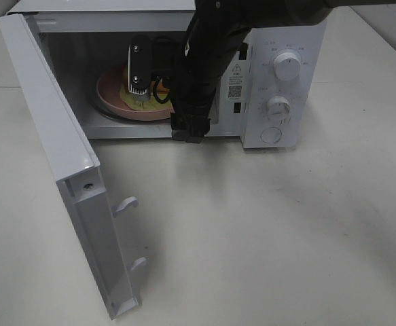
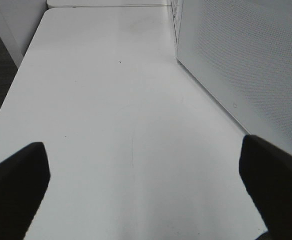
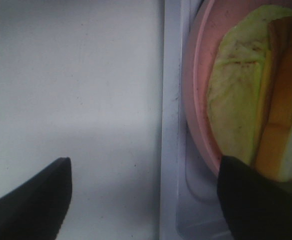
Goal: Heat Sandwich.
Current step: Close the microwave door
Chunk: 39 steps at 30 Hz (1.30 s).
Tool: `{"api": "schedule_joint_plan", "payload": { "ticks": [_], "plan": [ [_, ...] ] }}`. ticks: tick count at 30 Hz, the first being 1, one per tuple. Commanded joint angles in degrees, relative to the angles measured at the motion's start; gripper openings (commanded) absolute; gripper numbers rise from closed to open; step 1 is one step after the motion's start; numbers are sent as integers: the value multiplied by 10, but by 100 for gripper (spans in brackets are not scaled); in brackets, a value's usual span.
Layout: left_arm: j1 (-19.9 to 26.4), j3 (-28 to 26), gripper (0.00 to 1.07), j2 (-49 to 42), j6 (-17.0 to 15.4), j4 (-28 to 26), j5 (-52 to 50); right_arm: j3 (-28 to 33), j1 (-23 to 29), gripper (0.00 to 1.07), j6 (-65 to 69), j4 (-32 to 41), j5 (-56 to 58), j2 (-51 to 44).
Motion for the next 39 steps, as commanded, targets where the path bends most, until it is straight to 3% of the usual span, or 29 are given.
{"api": "schedule_joint_plan", "payload": {
  "ticks": [1, 18, 39],
  "plan": [
    [-2, 2, 98, -17, -2, 0, -6, 56, -1, 76, 4, 1, -27, -45],
    [-2, 2, 98, -17, -2, 0, -6, 249, -1, 76, 79, 1, -53, -197],
    [-2, 2, 98, -17, -2, 0, -6, 462, -1, 76, 366, 2, -37, -452]
  ]
}}
